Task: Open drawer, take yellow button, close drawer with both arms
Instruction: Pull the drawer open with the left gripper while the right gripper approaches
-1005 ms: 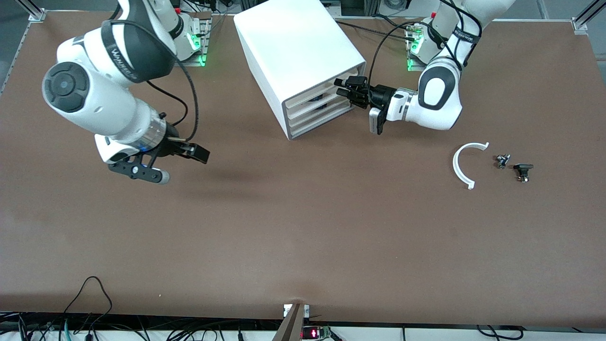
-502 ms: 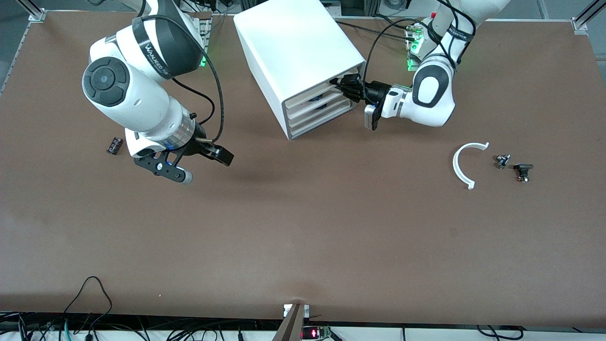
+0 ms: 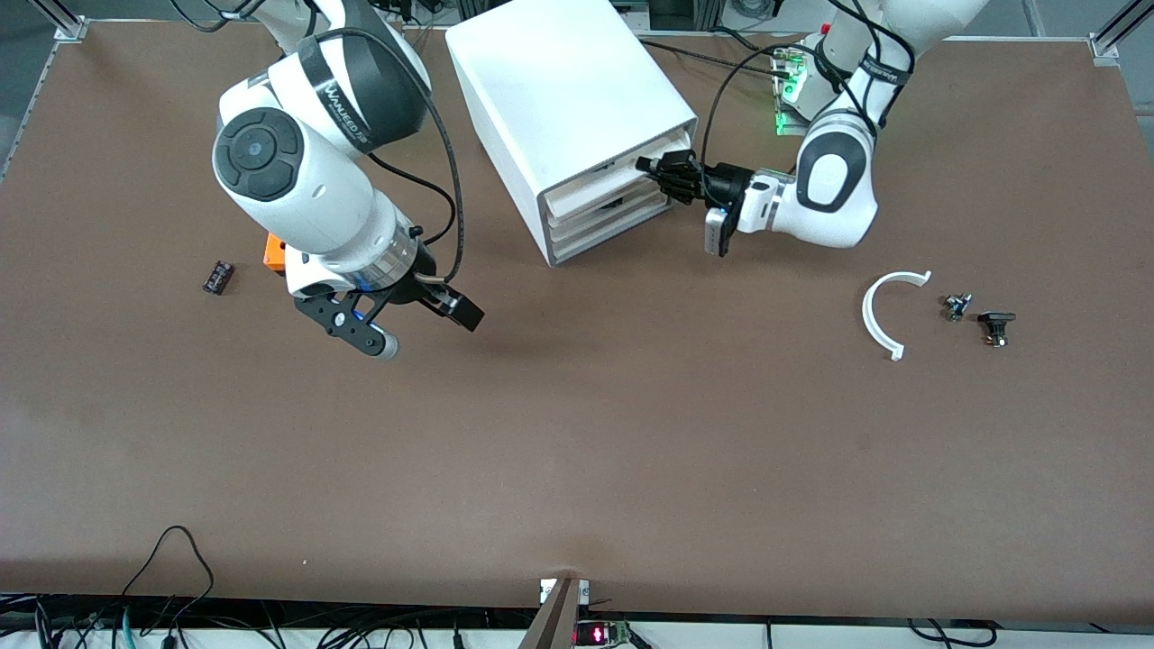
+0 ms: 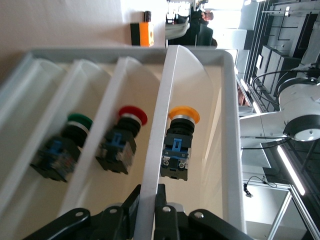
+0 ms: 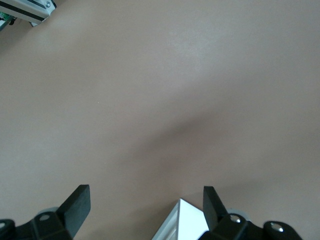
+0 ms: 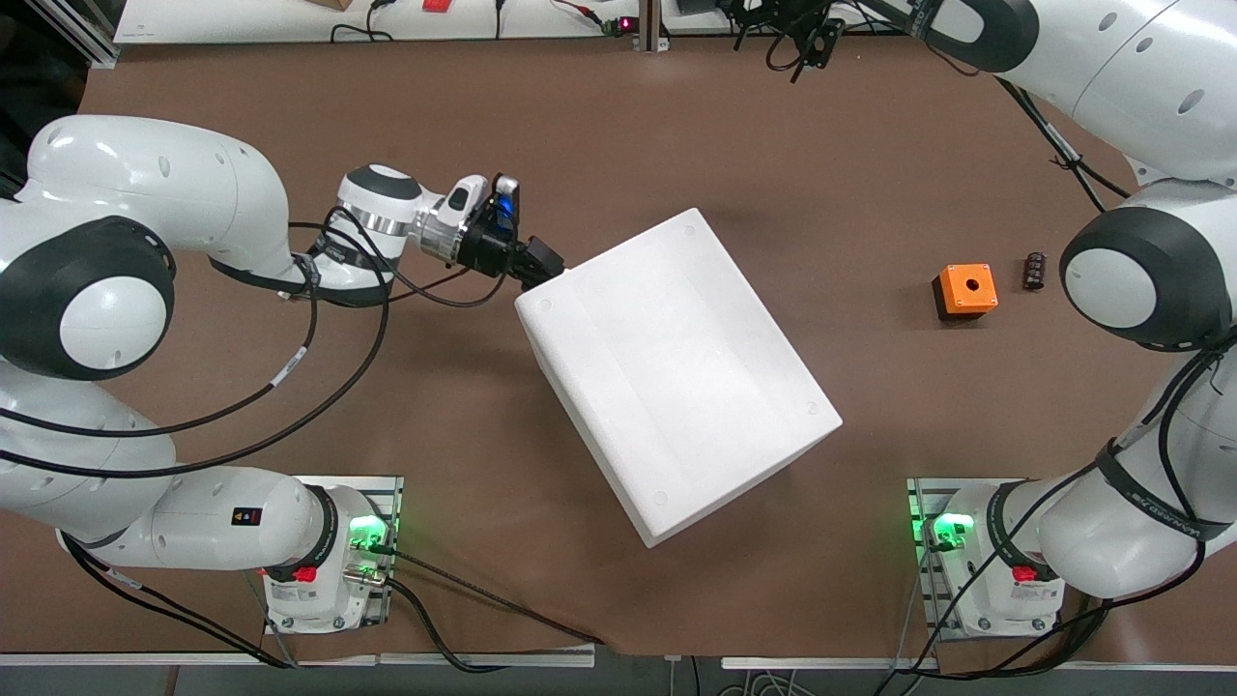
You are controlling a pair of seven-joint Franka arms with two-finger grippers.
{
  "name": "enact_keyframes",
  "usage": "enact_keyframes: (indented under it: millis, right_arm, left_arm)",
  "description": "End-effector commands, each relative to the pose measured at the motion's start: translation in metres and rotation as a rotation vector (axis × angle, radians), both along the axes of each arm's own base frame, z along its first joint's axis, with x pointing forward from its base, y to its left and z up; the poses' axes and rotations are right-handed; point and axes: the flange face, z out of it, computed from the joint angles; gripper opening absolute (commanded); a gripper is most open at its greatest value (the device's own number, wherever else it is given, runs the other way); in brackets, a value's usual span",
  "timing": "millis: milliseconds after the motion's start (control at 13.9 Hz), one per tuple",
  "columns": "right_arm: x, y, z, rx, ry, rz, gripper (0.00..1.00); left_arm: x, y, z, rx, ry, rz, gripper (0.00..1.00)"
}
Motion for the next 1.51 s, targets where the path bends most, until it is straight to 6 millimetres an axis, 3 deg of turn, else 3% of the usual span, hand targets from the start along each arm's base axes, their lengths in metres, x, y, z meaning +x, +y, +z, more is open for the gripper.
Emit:
enact_keyframes:
  millis: [0, 215, 359, 646, 861, 933, 1077, 1148, 1220, 1435]
  right_arm:
    - [0.003, 0.019, 0.001, 0.019, 0.002, -0.060, 1.00]
    - [-0.009, 0.049, -0.003, 0.030, 0.004, -0.125, 1.00]
    - [-0.018, 0.074, -0.007, 0.048, -0.001, -0.192, 1.00]
    - [-0.038, 0.131, -0.019, 0.079, -0.005, -0.280, 1.00]
    - [-0.061, 0.167, -0.014, 0.117, -0.005, -0.349, 1.00]
    - [-0.071, 0.178, -0.016, 0.116, 0.001, -0.365, 1.00]
    - [-0.090, 0.198, -0.021, 0.092, 0.005, -0.369, 1.00]
    - [-0.102, 0.210, -0.025, 0.085, 0.015, -0.376, 1.00]
    - [-0.115, 0.224, -0.035, 0.073, 0.025, -0.380, 1.00]
    - [-0.136, 0.247, -0.058, 0.044, 0.049, -0.401, 1.00]
  left_arm:
    - [0.051, 0.036, -0.010, 0.021, -0.046, 0.009, 0.00]
    - [0.093, 0.060, -0.020, 0.051, -0.063, -0.001, 0.00]
    - [0.111, 0.067, -0.019, 0.059, -0.069, 0.006, 0.00]
    - [0.117, 0.068, -0.015, 0.070, -0.057, 0.013, 0.00]
    - [0.122, 0.070, -0.011, 0.083, -0.057, 0.007, 0.00]
    - [0.123, 0.072, -0.009, 0.091, -0.055, 0.006, 0.13]
    - [0.130, 0.083, -0.002, 0.104, -0.052, 0.014, 0.62]
    - [0.139, 0.090, 0.008, 0.112, -0.060, 0.006, 0.64]
    - [0.145, 0.096, 0.017, 0.125, -0.059, -0.021, 0.98]
    - [0.168, 0.115, 0.058, 0.201, -0.041, -0.082, 1.00]
